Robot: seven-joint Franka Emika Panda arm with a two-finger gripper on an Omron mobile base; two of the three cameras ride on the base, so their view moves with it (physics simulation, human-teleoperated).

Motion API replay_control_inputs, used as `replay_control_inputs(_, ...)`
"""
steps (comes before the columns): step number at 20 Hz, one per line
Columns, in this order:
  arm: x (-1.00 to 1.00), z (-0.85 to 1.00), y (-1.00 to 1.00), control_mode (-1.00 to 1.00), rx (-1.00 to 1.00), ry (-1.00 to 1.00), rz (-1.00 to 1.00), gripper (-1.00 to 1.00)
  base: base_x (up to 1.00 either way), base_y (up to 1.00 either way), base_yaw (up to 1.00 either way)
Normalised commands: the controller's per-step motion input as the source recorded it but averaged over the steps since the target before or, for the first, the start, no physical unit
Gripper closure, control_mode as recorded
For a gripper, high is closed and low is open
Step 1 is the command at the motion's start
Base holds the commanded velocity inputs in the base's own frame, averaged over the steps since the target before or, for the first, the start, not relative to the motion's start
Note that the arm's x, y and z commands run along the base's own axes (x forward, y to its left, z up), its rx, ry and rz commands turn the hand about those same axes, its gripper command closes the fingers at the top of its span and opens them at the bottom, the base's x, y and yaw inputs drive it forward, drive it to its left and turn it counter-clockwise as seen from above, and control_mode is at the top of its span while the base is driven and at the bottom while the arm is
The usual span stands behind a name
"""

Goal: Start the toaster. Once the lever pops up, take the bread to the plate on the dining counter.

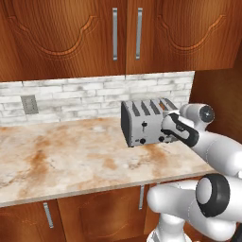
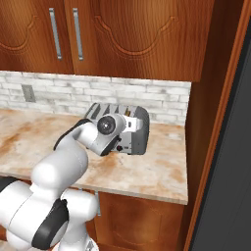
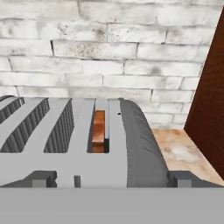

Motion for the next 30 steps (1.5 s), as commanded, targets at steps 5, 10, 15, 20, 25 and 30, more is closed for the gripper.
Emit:
replay_control_inputs(5,0.13,0.02,0.00,-1.00,0.00,0.00,0.00,-1.00,0.00,0.00,0.00)
replay_control_inputs(10,0.10,0.00,0.00,-1.00,0.00,0.00,0.00,-1.00,0.00,0.00,0.00)
replay_control_inputs(15,0.12,0.00,0.00,-1.00,0.00,0.00,0.00,-1.00,0.00,0.00,0.00)
replay_control_inputs(20,0.18,0.00,0.01,-1.00,0.00,0.00,0.00,-1.00,0.00,0.00,0.00)
replay_control_inputs(25,0.19,0.00,0.08,-1.00,0.00,0.00,0.00,-1.00,0.00,0.00,0.00)
replay_control_inputs(30,0.01,0.00,0.10,-1.00,0.00,0.00,0.00,-1.00,0.00,0.00,0.00)
